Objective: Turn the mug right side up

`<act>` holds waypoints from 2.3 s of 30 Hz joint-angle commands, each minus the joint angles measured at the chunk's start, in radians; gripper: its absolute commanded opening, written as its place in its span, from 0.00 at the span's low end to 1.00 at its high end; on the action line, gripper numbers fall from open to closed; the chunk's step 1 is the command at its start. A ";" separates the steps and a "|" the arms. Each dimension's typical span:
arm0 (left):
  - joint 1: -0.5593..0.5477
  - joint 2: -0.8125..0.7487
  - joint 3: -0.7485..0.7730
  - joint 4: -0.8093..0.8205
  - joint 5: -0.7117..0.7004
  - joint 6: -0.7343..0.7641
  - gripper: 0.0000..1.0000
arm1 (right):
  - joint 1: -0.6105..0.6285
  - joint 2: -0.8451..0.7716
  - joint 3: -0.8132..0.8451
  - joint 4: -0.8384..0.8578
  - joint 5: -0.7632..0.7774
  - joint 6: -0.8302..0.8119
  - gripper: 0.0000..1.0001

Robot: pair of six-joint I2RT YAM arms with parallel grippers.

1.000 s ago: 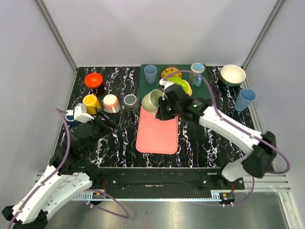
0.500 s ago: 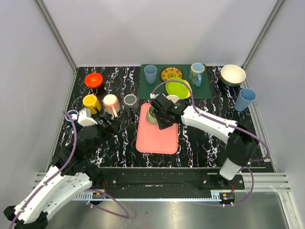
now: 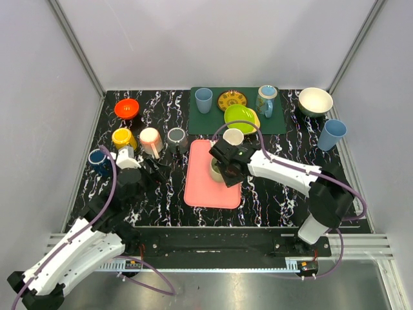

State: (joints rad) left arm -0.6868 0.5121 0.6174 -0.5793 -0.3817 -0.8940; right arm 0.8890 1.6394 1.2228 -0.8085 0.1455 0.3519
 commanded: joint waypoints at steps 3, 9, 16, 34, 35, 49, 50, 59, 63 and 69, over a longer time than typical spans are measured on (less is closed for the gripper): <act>0.001 0.005 -0.010 0.047 0.026 0.010 0.85 | -0.045 0.002 -0.017 0.064 0.051 -0.022 0.00; 0.000 0.020 -0.021 0.050 0.024 0.007 0.85 | -0.122 -0.023 -0.063 0.098 0.037 -0.039 0.00; 0.001 0.058 -0.019 0.061 0.027 0.012 0.85 | -0.134 0.003 -0.072 0.129 0.034 -0.045 0.00; 0.110 0.406 0.120 0.087 0.039 0.191 0.90 | -0.074 -0.364 0.078 -0.023 -0.040 0.019 0.78; 0.169 0.455 0.157 0.093 0.097 0.235 0.88 | -0.074 -0.384 0.069 0.009 -0.038 0.027 0.78; 0.239 1.034 0.562 0.111 0.219 0.372 0.70 | -0.074 -0.559 -0.115 0.210 0.051 0.036 0.76; 0.240 1.051 0.577 0.110 0.215 0.371 0.70 | -0.074 -0.561 -0.115 0.212 0.052 0.032 0.77; 0.250 1.217 0.642 0.084 0.164 0.398 0.58 | -0.074 -0.582 -0.129 0.216 0.054 0.022 0.77; 0.273 1.243 0.656 0.084 0.165 0.406 0.55 | -0.075 -0.581 -0.131 0.218 0.051 0.027 0.77; 0.297 1.260 0.676 0.088 0.175 0.423 0.50 | -0.074 -0.572 -0.149 0.221 0.043 0.041 0.77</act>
State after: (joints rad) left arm -0.4042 1.7653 1.2427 -0.5167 -0.1951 -0.4969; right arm 0.8097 1.0790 1.0870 -0.6224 0.1730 0.3862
